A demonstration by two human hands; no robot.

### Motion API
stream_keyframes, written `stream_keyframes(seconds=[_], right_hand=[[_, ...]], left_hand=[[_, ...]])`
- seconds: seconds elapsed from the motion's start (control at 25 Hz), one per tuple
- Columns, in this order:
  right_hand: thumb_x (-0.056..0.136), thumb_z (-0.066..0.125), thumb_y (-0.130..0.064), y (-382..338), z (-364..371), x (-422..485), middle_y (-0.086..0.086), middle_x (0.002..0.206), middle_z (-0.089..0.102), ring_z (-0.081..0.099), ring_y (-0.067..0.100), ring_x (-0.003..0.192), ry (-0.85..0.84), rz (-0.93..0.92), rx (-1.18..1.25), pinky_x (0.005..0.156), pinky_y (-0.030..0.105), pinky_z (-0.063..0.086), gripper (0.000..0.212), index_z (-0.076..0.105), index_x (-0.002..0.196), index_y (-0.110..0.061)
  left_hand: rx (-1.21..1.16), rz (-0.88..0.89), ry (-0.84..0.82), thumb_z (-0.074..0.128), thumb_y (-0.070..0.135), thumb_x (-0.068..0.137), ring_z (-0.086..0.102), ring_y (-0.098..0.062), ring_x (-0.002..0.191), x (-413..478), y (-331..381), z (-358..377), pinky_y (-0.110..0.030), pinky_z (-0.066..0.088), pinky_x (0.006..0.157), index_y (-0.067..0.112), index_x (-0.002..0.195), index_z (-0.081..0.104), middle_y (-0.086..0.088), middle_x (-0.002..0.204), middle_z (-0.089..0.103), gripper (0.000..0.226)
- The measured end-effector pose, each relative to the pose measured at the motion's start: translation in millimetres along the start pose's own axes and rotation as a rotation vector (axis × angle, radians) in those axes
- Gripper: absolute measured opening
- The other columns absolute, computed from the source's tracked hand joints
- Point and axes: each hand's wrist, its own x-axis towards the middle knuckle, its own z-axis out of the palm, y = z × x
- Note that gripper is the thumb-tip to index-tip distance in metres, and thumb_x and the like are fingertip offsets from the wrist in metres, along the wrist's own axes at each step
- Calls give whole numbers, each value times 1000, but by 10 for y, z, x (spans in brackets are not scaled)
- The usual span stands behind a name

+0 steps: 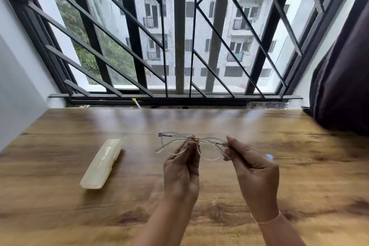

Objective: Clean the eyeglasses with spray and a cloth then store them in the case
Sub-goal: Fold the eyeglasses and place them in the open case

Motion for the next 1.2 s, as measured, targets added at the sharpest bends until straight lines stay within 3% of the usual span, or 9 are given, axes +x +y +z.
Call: stream_keyframes(seconds=[0.08, 0.2, 0.44, 0.68, 0.8, 0.96, 1.08, 1.2], right_hand=[[71, 71, 7, 35, 16, 3, -12, 89, 73, 68, 4, 75, -26, 47, 59, 72, 13, 52, 44, 69, 102, -25], [71, 69, 11, 47, 49, -3, -17, 82, 73, 69, 4, 74, -66, 94, 150, 71, 16, 53, 53, 70, 96, -36], [69, 64, 19, 93, 148, 3, -9, 71, 74, 69, 10, 67, -9, 201, 292, 65, 17, 54, 43, 74, 82, -20], [73, 60, 20, 120, 206, -6, -5, 66, 73, 70, 16, 62, 33, 257, 307, 65, 23, 57, 43, 73, 83, -19], [74, 57, 21, 141, 224, 6, -3, 63, 73, 69, 18, 59, 46, 285, 334, 63, 25, 57, 44, 74, 81, -18], [76, 53, 23, 242, 234, 1, -2, 60, 72, 68, 20, 55, 70, 351, 358, 60, 27, 58, 51, 76, 75, -23], [76, 53, 23, 300, 231, 35, -2, 56, 70, 65, 18, 50, 102, 400, 386, 57, 25, 57, 50, 76, 73, -21], [76, 54, 22, 354, 237, 78, 0, 56, 70, 64, 18, 48, 112, 411, 385, 56, 25, 56, 48, 76, 71, -20]], left_hand=[[-4, 5, 8, 72, 6, 35, 67, -10, 55, 15, -14, -63, -16, 54, 51, 5, 60, 74, -5, 63, 71, 25], [-13, 16, 25, 72, 5, 36, 68, -10, 56, 34, -35, -126, -16, 54, 51, 5, 60, 74, -6, 64, 71, 24], [-17, 11, 33, 72, 6, 35, 68, -10, 57, 46, -65, -161, -16, 54, 51, 5, 61, 74, -6, 65, 71, 26], [38, -1, 40, 73, 5, 40, 67, -9, 58, 87, -66, -215, -16, 53, 50, 6, 63, 75, -5, 66, 72, 23], [77, -12, 26, 67, -3, 55, 66, -9, 56, 130, -59, -239, -16, 53, 50, 4, 66, 73, -6, 66, 71, 15], [226, 8, 21, 59, -15, 63, 66, -11, 57, 148, 57, -401, -15, 54, 55, -1, 70, 72, -11, 68, 70, 21], [389, 151, 159, 58, -19, 71, 65, -7, 56, 179, 395, -716, -12, 52, 54, -1, 79, 71, -6, 65, 72, 23], [840, 589, 430, 72, 8, 75, 60, 6, 56, 190, 874, -1129, -2, 45, 57, 12, 83, 73, 6, 64, 72, 9]])
